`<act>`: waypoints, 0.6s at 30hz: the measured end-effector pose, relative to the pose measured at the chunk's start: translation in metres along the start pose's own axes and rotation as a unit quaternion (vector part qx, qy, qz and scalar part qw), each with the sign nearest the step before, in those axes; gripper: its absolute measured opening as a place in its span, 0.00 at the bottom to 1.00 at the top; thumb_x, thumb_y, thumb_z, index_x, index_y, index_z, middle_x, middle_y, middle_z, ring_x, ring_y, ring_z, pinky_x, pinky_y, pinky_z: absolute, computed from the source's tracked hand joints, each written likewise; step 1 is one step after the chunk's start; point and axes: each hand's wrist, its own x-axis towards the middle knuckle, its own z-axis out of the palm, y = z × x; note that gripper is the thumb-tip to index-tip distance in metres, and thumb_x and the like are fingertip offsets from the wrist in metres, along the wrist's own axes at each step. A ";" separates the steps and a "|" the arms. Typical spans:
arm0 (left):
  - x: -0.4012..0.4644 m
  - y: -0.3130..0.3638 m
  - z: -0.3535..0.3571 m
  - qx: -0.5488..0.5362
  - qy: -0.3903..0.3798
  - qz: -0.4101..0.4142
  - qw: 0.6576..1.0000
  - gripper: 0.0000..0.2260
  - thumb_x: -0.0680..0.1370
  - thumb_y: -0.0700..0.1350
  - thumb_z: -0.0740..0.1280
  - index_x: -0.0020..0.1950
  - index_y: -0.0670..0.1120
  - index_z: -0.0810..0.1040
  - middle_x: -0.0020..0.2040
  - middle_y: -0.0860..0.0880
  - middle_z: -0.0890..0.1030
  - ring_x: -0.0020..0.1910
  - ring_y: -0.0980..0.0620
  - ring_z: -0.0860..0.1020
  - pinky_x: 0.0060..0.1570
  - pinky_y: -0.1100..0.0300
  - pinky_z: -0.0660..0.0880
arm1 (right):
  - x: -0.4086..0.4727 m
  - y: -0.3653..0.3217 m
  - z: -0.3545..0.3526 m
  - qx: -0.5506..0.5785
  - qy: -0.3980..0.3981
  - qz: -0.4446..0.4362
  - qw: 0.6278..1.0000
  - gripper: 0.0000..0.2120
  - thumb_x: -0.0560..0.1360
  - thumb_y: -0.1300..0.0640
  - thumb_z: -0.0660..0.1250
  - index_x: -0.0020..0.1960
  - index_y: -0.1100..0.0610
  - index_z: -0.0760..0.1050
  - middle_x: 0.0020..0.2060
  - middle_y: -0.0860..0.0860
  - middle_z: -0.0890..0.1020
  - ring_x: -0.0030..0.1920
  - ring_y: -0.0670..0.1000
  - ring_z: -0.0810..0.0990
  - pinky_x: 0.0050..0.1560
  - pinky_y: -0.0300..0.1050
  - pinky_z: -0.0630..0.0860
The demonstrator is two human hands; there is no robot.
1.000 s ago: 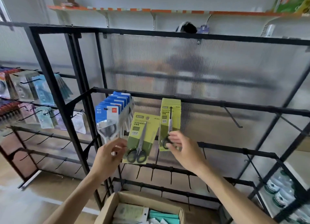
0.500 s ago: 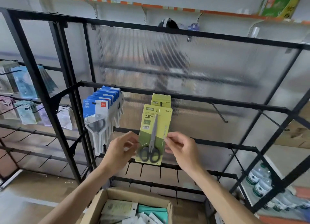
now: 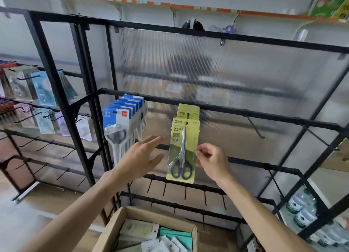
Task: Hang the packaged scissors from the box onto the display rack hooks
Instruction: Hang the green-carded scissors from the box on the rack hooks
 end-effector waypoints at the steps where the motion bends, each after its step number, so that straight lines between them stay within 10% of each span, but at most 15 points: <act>1: 0.000 0.000 -0.001 0.005 0.000 -0.002 1.000 0.24 0.79 0.49 0.68 0.75 0.54 0.68 0.71 0.56 0.73 0.65 0.56 0.75 0.64 0.62 0.68 | 0.002 -0.001 0.003 -0.005 -0.004 -0.007 1.000 0.02 0.79 0.59 0.69 0.49 0.56 0.81 0.42 0.50 0.85 0.37 0.49 0.85 0.41 0.55 0.84; 18: -0.022 -0.009 -0.011 0.050 -0.004 -0.030 0.998 0.29 0.80 0.50 0.67 0.78 0.61 0.59 0.74 0.60 0.66 0.70 0.58 0.69 0.66 0.61 0.66 | 0.002 0.018 0.003 -0.038 0.008 -0.015 0.999 0.06 0.77 0.53 0.70 0.42 0.46 0.78 0.38 0.46 0.84 0.36 0.48 0.85 0.39 0.58 0.84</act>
